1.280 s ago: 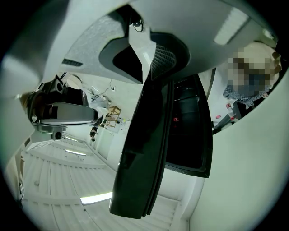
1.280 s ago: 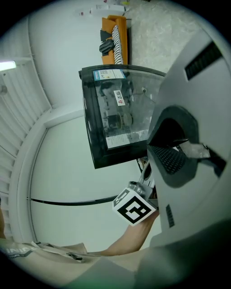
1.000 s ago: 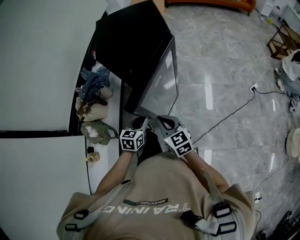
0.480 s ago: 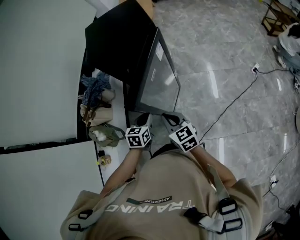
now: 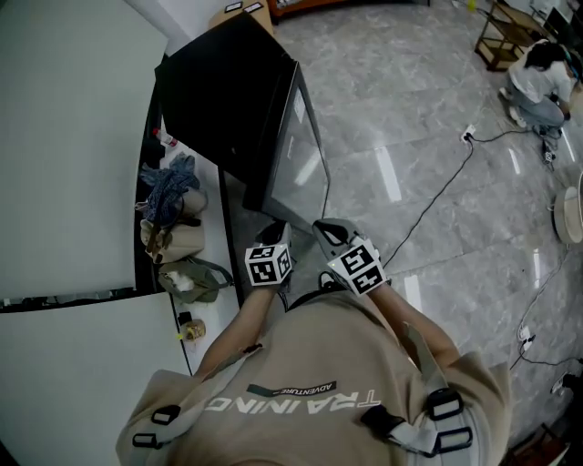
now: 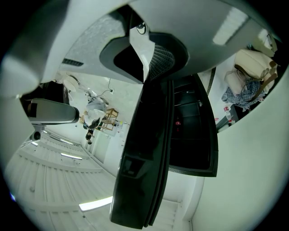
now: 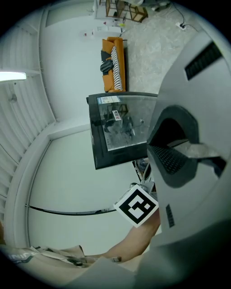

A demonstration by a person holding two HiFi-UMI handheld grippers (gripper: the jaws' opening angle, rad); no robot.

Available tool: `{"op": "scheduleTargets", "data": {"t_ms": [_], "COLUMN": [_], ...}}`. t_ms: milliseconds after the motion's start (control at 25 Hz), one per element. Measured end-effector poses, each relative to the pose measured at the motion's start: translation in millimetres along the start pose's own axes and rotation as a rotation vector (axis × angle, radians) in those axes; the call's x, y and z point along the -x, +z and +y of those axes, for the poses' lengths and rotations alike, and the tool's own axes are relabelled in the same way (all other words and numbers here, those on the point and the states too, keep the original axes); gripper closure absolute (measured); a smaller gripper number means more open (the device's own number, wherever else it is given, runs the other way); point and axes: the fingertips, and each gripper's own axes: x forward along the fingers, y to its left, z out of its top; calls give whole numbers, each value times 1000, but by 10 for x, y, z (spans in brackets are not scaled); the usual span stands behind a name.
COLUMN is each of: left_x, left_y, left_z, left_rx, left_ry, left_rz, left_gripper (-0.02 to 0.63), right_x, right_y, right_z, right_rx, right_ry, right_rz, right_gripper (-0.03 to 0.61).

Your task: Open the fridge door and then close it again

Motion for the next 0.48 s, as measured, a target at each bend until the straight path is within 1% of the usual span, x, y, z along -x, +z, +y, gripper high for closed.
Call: {"op": "scheduleTargets", "data": {"t_ms": [200, 360, 480], "left_x": [-19, -4, 10], "left_y": [-30, -21, -11], "left_z": [-9, -82, -150], "left_rx": [4, -47, -21], "left_ry": [-9, 0, -5], "left_rz": [-23, -24, -34], "left_gripper": [577, 577, 577], "right_x": [53, 152, 223], "right_y": [-107, -99, -113], "right_z": [130, 161, 130], "right_rx": [11, 33, 64], "right_ry": [-38, -58, -61], "right_rz": [2, -4, 16], "right_gripper": [583, 583, 583]}}
